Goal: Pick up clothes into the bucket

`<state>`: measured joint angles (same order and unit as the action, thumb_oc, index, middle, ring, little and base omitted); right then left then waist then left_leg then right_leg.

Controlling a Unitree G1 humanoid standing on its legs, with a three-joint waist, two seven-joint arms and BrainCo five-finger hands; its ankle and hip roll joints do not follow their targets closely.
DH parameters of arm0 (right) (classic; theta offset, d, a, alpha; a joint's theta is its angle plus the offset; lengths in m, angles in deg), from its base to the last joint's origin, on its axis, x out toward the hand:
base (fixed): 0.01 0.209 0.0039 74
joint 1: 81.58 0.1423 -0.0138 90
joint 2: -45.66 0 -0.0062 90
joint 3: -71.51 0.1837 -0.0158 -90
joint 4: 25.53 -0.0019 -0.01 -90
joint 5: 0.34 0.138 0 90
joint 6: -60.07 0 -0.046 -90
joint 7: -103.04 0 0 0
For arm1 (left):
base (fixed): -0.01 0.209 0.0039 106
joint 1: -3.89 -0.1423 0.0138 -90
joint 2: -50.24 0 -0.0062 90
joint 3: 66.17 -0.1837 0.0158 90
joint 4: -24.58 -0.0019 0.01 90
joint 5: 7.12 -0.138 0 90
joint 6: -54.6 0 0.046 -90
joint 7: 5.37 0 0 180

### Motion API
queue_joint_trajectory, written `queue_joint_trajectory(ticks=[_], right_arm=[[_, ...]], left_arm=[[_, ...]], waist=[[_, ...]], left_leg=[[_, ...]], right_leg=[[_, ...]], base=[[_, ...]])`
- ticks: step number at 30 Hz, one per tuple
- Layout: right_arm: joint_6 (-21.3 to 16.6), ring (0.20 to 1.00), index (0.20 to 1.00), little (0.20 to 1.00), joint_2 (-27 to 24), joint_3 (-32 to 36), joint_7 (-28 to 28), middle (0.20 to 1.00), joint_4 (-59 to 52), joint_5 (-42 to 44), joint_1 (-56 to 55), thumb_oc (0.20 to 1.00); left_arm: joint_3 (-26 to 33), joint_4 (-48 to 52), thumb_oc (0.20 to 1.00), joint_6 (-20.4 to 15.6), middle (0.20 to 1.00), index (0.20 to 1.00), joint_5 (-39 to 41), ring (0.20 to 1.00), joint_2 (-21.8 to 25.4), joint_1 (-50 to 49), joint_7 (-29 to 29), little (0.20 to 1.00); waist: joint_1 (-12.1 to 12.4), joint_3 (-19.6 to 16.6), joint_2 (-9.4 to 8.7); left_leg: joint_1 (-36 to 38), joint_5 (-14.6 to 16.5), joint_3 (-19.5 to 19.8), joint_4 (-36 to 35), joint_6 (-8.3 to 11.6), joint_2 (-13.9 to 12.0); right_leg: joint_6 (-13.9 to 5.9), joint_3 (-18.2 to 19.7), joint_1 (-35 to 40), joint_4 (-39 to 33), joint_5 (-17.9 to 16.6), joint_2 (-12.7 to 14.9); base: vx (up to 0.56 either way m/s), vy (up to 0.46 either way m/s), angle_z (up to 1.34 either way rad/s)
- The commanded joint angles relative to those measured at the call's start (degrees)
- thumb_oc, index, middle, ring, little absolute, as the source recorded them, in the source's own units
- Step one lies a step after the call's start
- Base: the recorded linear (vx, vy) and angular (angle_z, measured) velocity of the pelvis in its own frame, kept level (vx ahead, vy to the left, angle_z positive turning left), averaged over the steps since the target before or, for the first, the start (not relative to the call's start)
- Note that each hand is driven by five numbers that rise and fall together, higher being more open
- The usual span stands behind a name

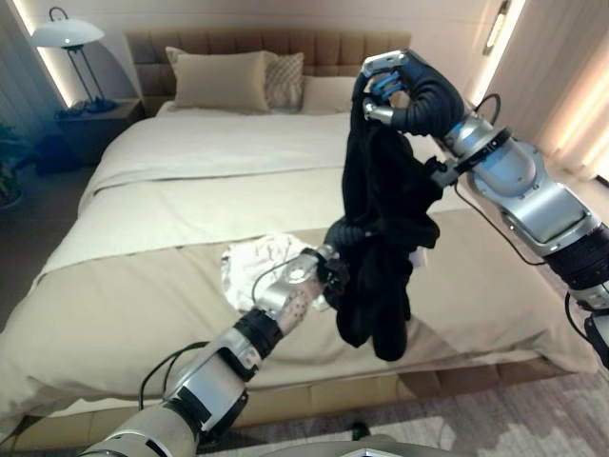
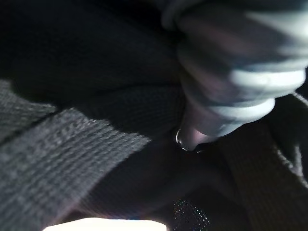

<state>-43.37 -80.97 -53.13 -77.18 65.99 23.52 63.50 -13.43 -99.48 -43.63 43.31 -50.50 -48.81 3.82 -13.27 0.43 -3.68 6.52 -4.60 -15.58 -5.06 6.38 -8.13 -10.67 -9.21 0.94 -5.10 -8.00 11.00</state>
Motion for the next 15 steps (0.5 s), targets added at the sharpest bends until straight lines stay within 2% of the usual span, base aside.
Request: queue_joint_trajectory(ticks=[1, 6, 7, 9, 10, 13, 14, 15], right_arm=[[-2.57, 0.2, 0.2, 0.2, 1.11, 2.94, -1.46, 0.2, 2.89, 0.5, 9.6, 0.2], [-2.45, 0.2, 0.2, 0.2, -0.72, 5.59, -1.78, 0.2, 2.45, -0.63, 6.77, 0.2], [-2.2, 0.2, 0.2, 0.2, -2.12, 7.92, -2.09, 0.2, 2.36, -1.08, 4.31, 0.2], [-2.13, 0.2, 0.2, 0.2, -2.66, 9.1, -2.06, 0.2, 2.05, -1.23, 3.01, 0.2], [-2.04, 0.2, 0.2, 0.2, -3.65, 12.29, -2.44, 0.2, 1.91, -1.97, -0.33, 0.2], [-1.7, 0.2, 0.2, 0.2, -3.94, 17.42, -2.61, 0.2, 1.86, -2.84, -6.53, 0.2], [-1.62, 0.2, 0.2, 0.2, -3.85, 17.84, -2.59, 0.2, 1.58, -2.9, -7.09, 0.2], [-1.33, 0.25, 0.25, 0.25, -3.54, 20.79, -2.2, 0.25, 1.22, -3.41, -11.46, 0.25]], left_arm=[[0.53, 0.09, 0.2, -3.17, 0.2, 0.2, 0.55, 0.2, 0.39, 4.97, 1.59, 0.2], [1.86, 3.45, 0.2, -3.71, 0.2, 0.2, 1.2, 0.2, 2.81, 2.41, 1.42, 0.2], [2.98, 6.02, 0.2, -4.16, 0.2, 0.2, 0.44, 0.2, 5.41, 0.33, 0.95, 0.2], [3.03, 7.56, 0.2, -4.14, 0.2, 0.2, 0.32, 0.2, 6.49, -0.74, 0.94, 0.2], [4.4, 11.11, 0.2, -4.52, 0.2, 0.2, -0.88, 0.2, 9.41, -3.61, 0.45, 0.2], [8.8, 16.15, 0.2, -5.12, 0.2, 0.2, -2.87, 0.2, 13.55, -9.2, -0.31, 0.2], [8.65, 16.39, 0.2, -5.03, 0.2, 0.2, -2.91, 0.2, 13.73, -9.42, -0.4, 0.2], [11.49, 20.08, 0.2, -5.23, 0.2, 0.2, -4.22, 0.2, 16.31, -13.83, -0.63, 0.2]], waist=[[1.32, 0.53, -2.27], [2.29, 0.75, -2.34], [3.07, 1.06, -2.2], [3.36, 1.09, -2.31], [4.27, 1.4, -2.25], [5.68, 1.97, -1.96], [5.72, 1.85, -2.14], [6.56, 2.17, -2.05]], left_leg=[[2.16, 3.24, 1.64, 0.77, 0.7, -1.2], [2.0, 3.2, 2.17, 0.87, 0.61, -1.15], [1.74, 3.12, 2.58, 0.89, 0.57, -1.06], [1.66, 3.11, 2.76, 0.92, 0.55, -1.03], [1.45, 3.07, 3.18, 0.99, 0.45, -1.05], [1.16, 2.95, 3.75, 1.09, 0.34, -1.0], [1.17, 2.96, 3.79, 1.09, 0.34, -1.0], [1.02, 2.95, 4.22, 1.25, 0.29, -0.98]], right_leg=[[-2.99, -2.17, 2.41, 2.55, 0.63, 2.59], [-2.98, -2.77, 2.81, 2.49, 0.67, 2.59], [-2.93, -3.19, 2.98, 2.39, 0.67, 2.6], [-2.9, -3.35, 3.07, 2.34, 0.69, 2.61], [-2.85, -3.78, 3.23, 2.33, 0.75, 2.58], [-2.82, -4.47, 3.59, 2.3, 0.91, 2.62], [-2.82, -4.51, 3.64, 2.28, 0.93, 2.62], [-2.77, -4.94, 3.96, 2.28, 1.05, 2.62]], base=[[0.0, 0.0, 0.0], [0.0, 0.0, 0.0], [-0.02, -0.007, 0.04], [-0.01, -0.008, 0.09], [-0.01, -0.008, 0.13], [-0.01, -0.006, 0.11], [-0.01, -0.017, 0.07], [0.0, -0.014, 0.07]])
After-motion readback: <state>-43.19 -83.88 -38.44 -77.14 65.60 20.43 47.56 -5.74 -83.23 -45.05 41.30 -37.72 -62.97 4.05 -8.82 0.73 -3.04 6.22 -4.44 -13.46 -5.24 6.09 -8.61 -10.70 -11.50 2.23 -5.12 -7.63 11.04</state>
